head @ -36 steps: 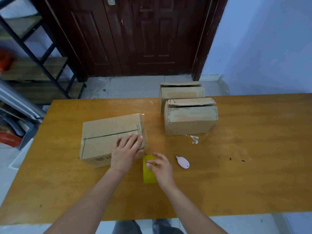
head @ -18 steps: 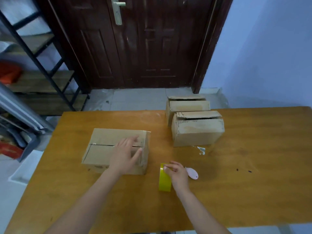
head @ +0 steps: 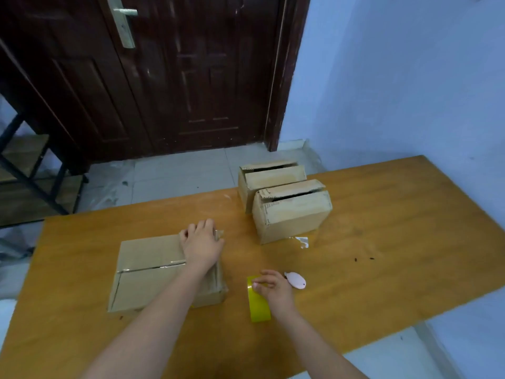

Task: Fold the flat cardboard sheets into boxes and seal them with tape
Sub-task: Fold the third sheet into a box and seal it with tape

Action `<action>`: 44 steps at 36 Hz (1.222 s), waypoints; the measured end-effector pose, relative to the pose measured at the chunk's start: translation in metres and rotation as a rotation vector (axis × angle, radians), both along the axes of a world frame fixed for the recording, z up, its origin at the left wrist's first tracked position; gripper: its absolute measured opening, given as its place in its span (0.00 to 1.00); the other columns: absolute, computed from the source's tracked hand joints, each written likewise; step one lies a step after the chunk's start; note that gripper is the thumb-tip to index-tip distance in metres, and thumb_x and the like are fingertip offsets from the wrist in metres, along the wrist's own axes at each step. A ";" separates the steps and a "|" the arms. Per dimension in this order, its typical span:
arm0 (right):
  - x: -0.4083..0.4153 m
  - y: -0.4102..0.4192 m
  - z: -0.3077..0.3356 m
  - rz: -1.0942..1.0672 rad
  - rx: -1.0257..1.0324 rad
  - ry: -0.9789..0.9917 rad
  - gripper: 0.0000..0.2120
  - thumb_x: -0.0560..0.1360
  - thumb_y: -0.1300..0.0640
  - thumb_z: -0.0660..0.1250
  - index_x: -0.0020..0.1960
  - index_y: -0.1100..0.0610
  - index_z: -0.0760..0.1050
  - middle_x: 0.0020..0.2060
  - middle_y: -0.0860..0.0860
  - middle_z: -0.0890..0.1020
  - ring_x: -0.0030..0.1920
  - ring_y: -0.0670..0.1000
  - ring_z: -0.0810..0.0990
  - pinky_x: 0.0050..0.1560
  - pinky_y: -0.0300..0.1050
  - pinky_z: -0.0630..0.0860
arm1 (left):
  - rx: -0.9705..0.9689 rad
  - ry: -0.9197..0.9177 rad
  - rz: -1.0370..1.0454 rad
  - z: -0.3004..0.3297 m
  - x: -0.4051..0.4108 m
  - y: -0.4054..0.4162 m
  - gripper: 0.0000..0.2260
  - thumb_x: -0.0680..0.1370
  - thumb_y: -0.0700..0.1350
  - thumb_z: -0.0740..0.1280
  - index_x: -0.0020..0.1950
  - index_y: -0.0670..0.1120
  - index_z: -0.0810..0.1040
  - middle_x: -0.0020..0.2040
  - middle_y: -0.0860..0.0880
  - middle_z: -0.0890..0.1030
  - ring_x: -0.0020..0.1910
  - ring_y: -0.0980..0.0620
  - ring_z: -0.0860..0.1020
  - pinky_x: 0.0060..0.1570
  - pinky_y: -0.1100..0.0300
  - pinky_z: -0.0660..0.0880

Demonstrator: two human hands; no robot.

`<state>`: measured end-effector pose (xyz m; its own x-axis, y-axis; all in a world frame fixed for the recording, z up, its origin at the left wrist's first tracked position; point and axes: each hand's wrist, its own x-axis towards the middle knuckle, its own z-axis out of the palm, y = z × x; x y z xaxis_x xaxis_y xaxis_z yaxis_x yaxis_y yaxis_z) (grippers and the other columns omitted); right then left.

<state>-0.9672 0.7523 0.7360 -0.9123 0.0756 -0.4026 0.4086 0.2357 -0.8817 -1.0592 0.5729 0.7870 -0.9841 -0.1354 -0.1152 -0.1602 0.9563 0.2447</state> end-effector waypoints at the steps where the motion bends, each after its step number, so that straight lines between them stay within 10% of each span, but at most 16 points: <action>1: 0.000 0.000 -0.001 -0.011 -0.001 0.001 0.11 0.70 0.64 0.73 0.36 0.48 0.79 0.54 0.49 0.75 0.48 0.44 0.76 0.45 0.30 0.70 | -0.012 -0.007 -0.001 0.000 -0.002 0.001 0.11 0.74 0.52 0.62 0.55 0.51 0.70 0.58 0.51 0.75 0.60 0.47 0.68 0.58 0.52 0.59; 15: 0.002 0.001 0.000 -0.036 0.014 0.011 0.12 0.71 0.63 0.72 0.36 0.46 0.79 0.54 0.48 0.74 0.52 0.46 0.75 0.46 0.29 0.68 | -0.006 -0.016 -0.115 -0.006 -0.005 -0.004 0.14 0.78 0.62 0.57 0.51 0.58 0.77 0.54 0.52 0.72 0.58 0.48 0.67 0.57 0.49 0.58; 28: 0.000 -0.003 -0.002 0.004 0.012 0.022 0.13 0.71 0.62 0.72 0.36 0.45 0.79 0.54 0.47 0.73 0.55 0.51 0.76 0.60 0.47 0.72 | 0.051 0.004 -0.156 -0.006 -0.001 -0.004 0.19 0.77 0.63 0.56 0.44 0.54 0.81 0.54 0.54 0.74 0.59 0.51 0.66 0.60 0.48 0.57; 34: -0.004 0.002 -0.003 0.051 0.030 0.043 0.08 0.72 0.60 0.72 0.40 0.47 0.80 0.55 0.50 0.74 0.56 0.50 0.76 0.57 0.42 0.71 | 0.240 0.443 -0.305 -0.002 0.017 -0.016 0.11 0.77 0.53 0.62 0.44 0.50 0.81 0.47 0.50 0.77 0.51 0.51 0.67 0.53 0.52 0.57; 44: -0.013 0.000 -0.009 0.049 -0.030 0.069 0.12 0.70 0.64 0.72 0.37 0.47 0.79 0.51 0.51 0.75 0.53 0.49 0.75 0.50 0.35 0.69 | 0.166 0.096 -0.659 0.000 0.075 -0.041 0.14 0.66 0.57 0.59 0.44 0.56 0.80 0.58 0.50 0.75 0.58 0.45 0.69 0.56 0.48 0.70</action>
<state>-0.9800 0.7520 0.7269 -0.9404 0.0192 -0.3396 0.3349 0.2272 -0.9145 -0.9840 0.5316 0.7872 -0.8619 0.5071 0.0087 0.4718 0.7954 0.3805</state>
